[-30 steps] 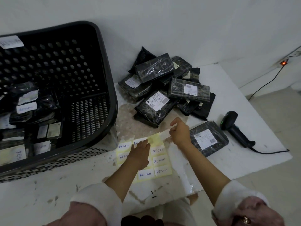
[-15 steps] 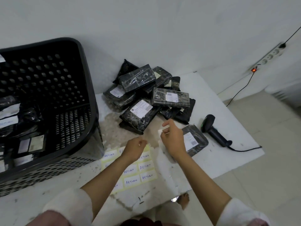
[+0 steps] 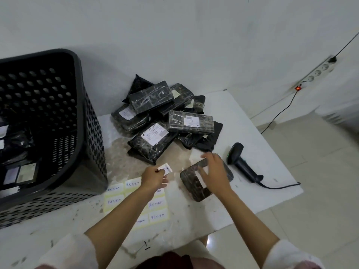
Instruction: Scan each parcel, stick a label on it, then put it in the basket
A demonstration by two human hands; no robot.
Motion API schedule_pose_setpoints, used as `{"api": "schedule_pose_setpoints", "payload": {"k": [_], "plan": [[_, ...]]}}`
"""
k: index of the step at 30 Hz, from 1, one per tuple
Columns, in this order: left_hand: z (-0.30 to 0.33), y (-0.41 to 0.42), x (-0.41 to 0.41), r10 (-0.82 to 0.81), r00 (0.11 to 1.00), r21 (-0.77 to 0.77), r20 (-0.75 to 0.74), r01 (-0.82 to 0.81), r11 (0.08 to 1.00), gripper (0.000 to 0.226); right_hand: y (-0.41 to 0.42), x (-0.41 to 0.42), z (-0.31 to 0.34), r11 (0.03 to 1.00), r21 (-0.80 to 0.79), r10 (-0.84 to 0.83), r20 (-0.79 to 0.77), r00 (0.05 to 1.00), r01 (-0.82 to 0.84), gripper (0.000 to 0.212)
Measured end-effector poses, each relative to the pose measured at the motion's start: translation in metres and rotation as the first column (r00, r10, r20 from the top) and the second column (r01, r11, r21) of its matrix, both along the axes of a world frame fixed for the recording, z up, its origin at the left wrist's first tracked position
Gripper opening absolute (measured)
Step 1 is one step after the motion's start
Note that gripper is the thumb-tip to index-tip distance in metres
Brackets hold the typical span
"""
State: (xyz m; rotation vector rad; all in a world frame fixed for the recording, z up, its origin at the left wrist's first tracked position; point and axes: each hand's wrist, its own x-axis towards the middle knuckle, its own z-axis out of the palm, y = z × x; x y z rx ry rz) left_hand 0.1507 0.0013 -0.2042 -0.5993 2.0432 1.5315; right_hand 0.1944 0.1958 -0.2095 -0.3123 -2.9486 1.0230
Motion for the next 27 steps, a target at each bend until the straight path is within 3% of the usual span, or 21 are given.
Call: {"api": "schedule_pose_setpoints", "payload": {"k": [4,10,13,15,17,19,23,27], "plan": [[-0.001,0.010,-0.001,-0.019,1.000,-0.017,-0.017,0.019,1.000,0.008,0.047,0.003,-0.016,0.989,0.134,0.027,0.248,0.968,-0.062,0.056],[-0.006,0.042,-0.001,-0.076,0.996,-0.042,-0.056,0.074,0.996,0.010,0.054,0.015,-0.025,0.981,0.162,0.059,0.275,0.960,-0.107,0.061],[-0.001,0.058,-0.006,-0.174,0.980,-0.095,-0.100,0.165,0.982,0.016,0.054,0.016,-0.025,0.974,0.195,0.087,0.165,0.982,-0.119,0.059],[0.007,0.068,-0.010,-0.278,0.949,-0.145,-0.151,0.257,0.955,0.016,0.051,0.006,-0.017,0.988,0.080,0.131,0.046,0.990,-0.134,0.057],[0.017,0.077,-0.014,-0.385,0.905,-0.181,-0.182,0.354,0.918,0.015,0.045,-0.009,-0.005,0.970,-0.167,0.183,0.013,0.983,-0.178,0.056],[0.025,0.085,-0.016,-0.477,0.857,-0.198,-0.197,0.442,0.875,0.017,0.040,-0.024,0.007,0.929,-0.308,0.217,0.005,0.976,-0.205,0.050],[0.034,0.090,-0.022,-0.526,0.822,-0.233,-0.217,0.480,0.846,0.016,0.046,-0.044,0.017,0.922,-0.356,0.147,-0.047,0.988,-0.154,0.031],[0.034,0.085,-0.025,-0.419,0.879,-0.212,-0.229,0.375,0.902,0.026,0.054,-0.051,0.022,0.902,-0.419,0.112,0.003,0.994,-0.101,0.030]]}}
